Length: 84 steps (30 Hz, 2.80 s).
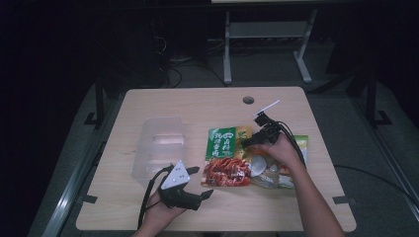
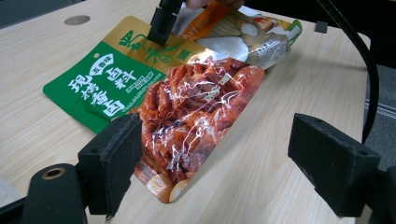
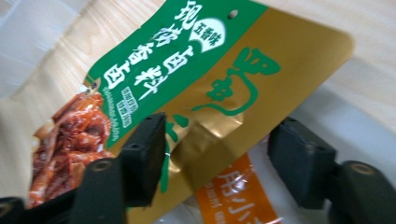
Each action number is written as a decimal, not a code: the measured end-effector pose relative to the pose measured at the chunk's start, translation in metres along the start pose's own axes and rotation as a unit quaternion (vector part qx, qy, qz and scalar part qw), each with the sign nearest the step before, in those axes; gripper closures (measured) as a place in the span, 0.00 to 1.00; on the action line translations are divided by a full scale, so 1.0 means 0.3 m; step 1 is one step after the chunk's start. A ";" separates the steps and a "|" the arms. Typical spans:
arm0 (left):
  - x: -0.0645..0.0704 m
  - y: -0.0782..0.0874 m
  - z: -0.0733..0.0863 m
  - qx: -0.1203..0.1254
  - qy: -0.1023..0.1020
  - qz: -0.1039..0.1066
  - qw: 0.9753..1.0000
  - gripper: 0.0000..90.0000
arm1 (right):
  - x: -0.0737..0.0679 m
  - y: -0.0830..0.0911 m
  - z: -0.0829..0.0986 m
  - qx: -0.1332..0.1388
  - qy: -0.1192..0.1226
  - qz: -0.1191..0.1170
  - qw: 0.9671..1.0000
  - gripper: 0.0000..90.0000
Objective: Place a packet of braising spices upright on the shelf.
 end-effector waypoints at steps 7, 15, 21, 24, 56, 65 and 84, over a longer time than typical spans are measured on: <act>-0.001 -0.001 0.000 -0.005 -0.002 -0.002 1.000 0.19 | -0.001 -0.005 -0.001 -0.004 -0.015 -0.018 1.000 0.73; -0.006 -0.007 -0.005 -0.004 0.009 -0.004 1.000 0.19 | -0.033 0.016 -0.003 0.021 0.003 -0.060 0.998 1.00; -0.012 -0.022 -0.018 0.000 0.020 -0.002 1.000 0.19 | -0.086 0.085 -0.006 0.062 0.035 -0.068 0.995 1.00; -0.024 -0.032 -0.028 0.003 0.032 -0.005 0.999 0.19 | -0.125 0.123 -0.006 0.077 0.056 -0.066 0.993 1.00; -0.166 -0.294 -0.044 -0.010 0.165 0.016 0.986 0.36 | -0.179 0.348 0.172 0.199 0.138 -0.064 0.968 1.00; -0.169 -0.291 -0.050 -0.012 0.164 0.031 0.986 0.87 | -0.146 0.323 0.201 0.191 0.120 -0.057 0.972 1.00; -0.143 -0.238 -0.046 0.005 0.129 0.001 0.992 0.98 | -0.159 0.221 0.173 0.158 0.091 -0.090 0.979 0.86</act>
Point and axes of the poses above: each handheld gripper's, and its own axes: y roughly backward along the jaws, z roughly out of its underside, x roughly to its right, the point moved 3 cm from there along -y, roughly forward along the jaws, and after that the axes turned 5 degrees about z, right-handed, at the moved point
